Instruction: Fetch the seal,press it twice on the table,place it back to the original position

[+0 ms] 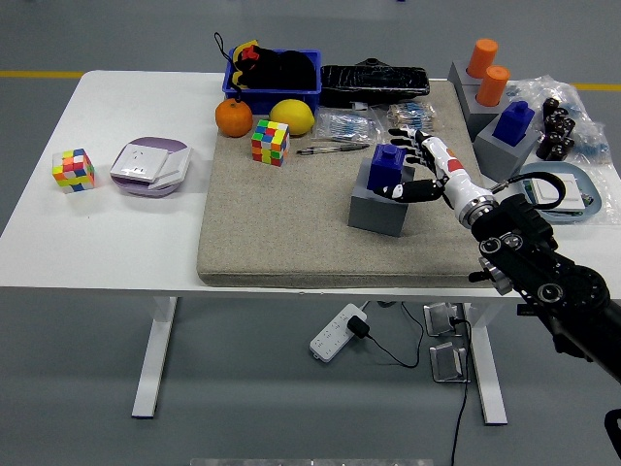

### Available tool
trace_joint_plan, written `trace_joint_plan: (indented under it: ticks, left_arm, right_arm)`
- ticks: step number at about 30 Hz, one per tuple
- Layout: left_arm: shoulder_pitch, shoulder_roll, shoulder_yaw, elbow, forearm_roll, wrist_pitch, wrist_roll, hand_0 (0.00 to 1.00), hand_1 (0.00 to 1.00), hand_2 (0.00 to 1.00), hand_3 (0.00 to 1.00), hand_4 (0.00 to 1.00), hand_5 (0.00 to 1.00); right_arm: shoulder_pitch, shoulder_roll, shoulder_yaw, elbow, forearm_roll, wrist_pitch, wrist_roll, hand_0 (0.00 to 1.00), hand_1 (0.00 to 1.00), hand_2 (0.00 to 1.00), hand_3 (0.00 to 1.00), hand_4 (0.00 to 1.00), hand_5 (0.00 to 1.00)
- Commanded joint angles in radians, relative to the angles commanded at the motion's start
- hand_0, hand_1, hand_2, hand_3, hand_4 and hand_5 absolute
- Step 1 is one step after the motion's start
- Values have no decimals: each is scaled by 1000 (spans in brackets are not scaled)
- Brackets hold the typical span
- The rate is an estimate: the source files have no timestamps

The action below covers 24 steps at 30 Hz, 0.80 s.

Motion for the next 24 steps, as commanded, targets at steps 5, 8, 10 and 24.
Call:
trace_joint_plan:
  ticks: [5, 8, 10, 24]
  left_arm:
    - [-1, 1, 3, -1, 1, 0, 0, 830, 795, 758, 814, 742, 331]
    - [-1, 2, 4, -1, 1, 0, 0, 830, 795, 758, 814, 742, 331]
    - [-1, 3, 6, -1, 0, 0, -1, 830, 795, 759, 814, 743, 331]
    - [-3, 6, 13, -2, 0, 0, -1, 830, 796, 758, 814, 744, 331]
  right_arm:
    - [0, 4, -5, -4, 5, -17, 10, 790, 736, 722, 783, 894, 2]
    - [1, 7, -11, -7, 9, -21, 13, 790, 736, 722, 783, 894, 2]
    - [0, 9, -14, -8, 10, -25, 15, 786, 723, 712, 775, 877, 2]
    - [1, 19, -35, -15, 20, -54, 28, 747, 675, 657, 734, 806, 2]
